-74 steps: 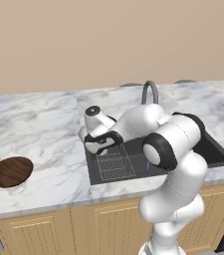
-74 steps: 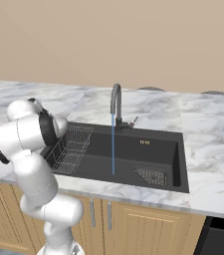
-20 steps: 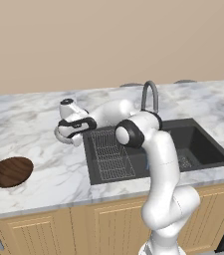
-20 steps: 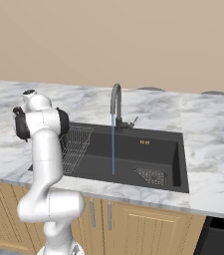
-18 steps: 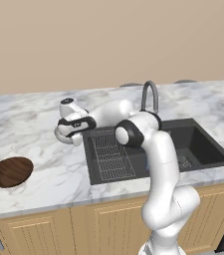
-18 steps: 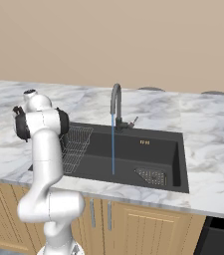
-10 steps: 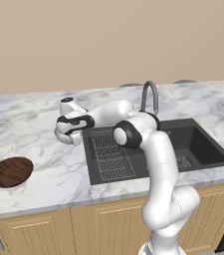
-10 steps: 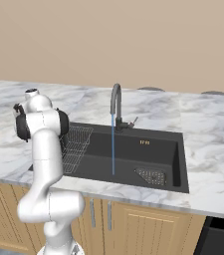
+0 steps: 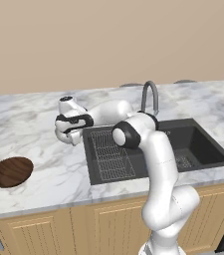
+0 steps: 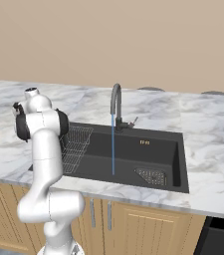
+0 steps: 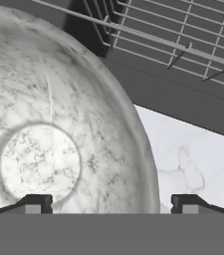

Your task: Rinse each bowl for a few seconds and place them down in the sink or on the counter.

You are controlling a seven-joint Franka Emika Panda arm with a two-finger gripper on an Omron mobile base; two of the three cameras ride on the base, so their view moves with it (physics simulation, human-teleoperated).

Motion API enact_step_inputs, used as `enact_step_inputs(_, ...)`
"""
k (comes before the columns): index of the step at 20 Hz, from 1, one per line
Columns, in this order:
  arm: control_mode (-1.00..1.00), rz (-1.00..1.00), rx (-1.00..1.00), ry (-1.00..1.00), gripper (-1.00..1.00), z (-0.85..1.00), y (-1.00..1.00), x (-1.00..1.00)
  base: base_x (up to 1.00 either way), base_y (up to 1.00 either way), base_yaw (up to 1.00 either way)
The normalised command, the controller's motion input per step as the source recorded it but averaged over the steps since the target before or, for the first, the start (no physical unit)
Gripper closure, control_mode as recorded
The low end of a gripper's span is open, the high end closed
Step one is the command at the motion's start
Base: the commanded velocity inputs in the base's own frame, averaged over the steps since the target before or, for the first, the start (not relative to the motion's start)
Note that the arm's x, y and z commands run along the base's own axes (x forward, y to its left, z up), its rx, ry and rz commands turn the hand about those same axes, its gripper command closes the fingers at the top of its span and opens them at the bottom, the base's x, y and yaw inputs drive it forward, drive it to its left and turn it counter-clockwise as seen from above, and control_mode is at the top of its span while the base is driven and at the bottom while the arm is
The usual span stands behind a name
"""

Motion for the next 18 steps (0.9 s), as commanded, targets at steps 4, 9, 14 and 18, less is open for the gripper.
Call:
enact_step_inputs(4, -1.00, 0.00, 0.00, -0.04, -1.00, 0.20, 0.00, -0.02, 0.00, 0.00, 0.00)
enact_step_inputs(9, -1.00, 0.00, 0.00, -0.04, -1.00, 0.27, 0.05, 0.00, 0.00, 0.00, 0.00)
enact_step_inputs(14, -1.00, 0.00, 0.01, -0.02, -1.00, 0.32, 0.11, -0.02, 0.00, 0.00, 0.00)
enact_step_inputs(18, -1.00, 0.05, 0.04, 0.02, -1.00, 0.42, 0.17, -0.17, 0.00, 0.00, 0.00)
